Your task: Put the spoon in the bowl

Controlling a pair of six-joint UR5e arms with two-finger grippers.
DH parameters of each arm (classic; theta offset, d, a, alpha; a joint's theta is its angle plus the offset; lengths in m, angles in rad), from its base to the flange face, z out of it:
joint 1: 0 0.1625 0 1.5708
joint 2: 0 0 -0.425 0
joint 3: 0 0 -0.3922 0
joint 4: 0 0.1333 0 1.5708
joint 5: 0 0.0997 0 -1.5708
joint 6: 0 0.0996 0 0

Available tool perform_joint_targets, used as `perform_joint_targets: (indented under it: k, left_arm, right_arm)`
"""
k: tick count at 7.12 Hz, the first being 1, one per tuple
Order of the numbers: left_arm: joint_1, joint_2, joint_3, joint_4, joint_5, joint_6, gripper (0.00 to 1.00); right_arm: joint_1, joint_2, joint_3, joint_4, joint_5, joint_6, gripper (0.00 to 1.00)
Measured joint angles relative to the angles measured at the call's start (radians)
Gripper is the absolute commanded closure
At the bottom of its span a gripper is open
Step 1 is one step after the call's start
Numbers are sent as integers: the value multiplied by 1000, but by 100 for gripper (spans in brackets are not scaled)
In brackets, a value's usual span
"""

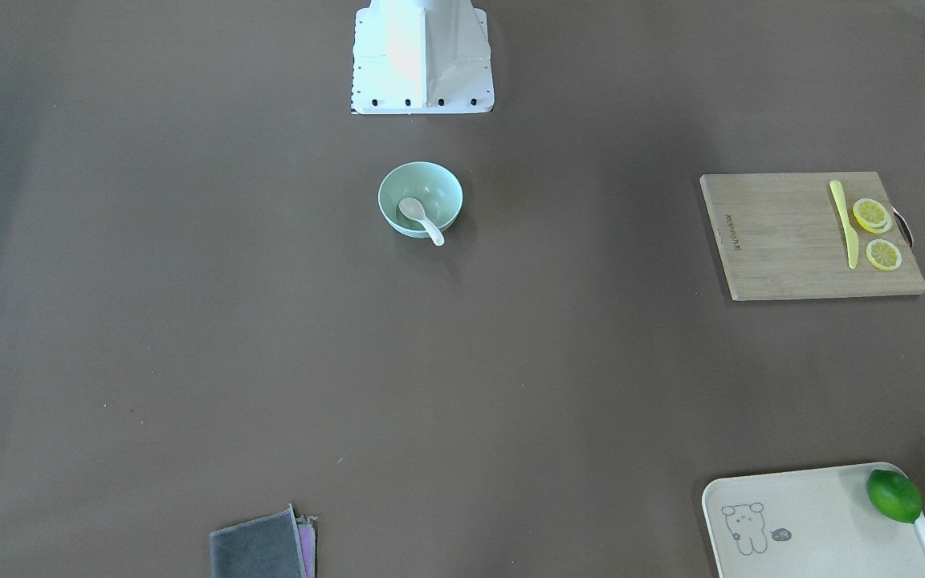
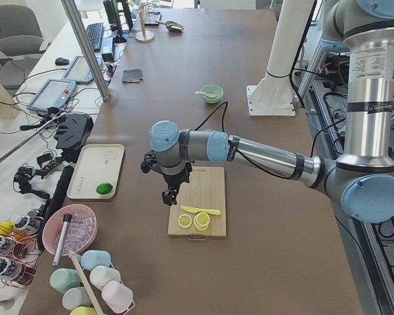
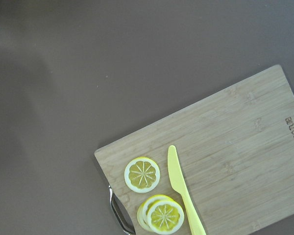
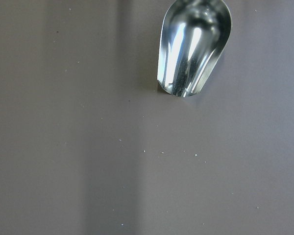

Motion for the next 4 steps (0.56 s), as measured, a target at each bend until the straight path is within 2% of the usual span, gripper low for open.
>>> perform_joint_targets:
  k: [4]
  left_arm:
    - [-14,24,-4,-51,-55,2,2]
  right_arm:
    - [5,-2,2,-1,4,-4,0]
